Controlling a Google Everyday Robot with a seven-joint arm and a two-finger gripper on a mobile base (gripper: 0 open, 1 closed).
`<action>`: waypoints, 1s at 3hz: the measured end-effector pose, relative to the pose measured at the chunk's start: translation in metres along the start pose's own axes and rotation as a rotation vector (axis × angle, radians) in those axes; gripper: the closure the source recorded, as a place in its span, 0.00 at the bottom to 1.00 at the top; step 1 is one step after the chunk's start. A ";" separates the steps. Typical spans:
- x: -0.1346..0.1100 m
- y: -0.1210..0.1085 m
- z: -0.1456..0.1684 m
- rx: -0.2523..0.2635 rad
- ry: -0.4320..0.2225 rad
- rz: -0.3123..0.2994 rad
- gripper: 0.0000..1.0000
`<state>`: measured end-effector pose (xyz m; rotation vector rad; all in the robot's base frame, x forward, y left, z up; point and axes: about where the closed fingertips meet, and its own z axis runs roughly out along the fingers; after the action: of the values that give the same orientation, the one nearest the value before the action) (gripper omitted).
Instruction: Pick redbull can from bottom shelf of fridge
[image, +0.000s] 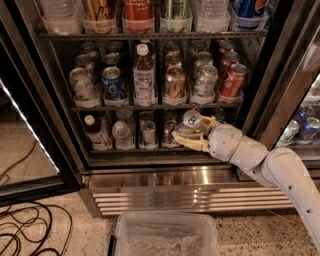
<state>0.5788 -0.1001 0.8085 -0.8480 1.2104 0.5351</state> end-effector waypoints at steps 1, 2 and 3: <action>-0.031 0.045 0.000 -0.188 0.004 -0.102 1.00; -0.029 0.066 -0.003 -0.268 0.006 -0.101 1.00; -0.030 0.066 -0.003 -0.269 0.006 -0.101 1.00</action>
Offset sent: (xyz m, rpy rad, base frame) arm -0.0346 0.0233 0.0159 -0.0966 -0.0565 0.1323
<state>0.5186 -0.0617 0.8181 -1.1337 1.1091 0.6213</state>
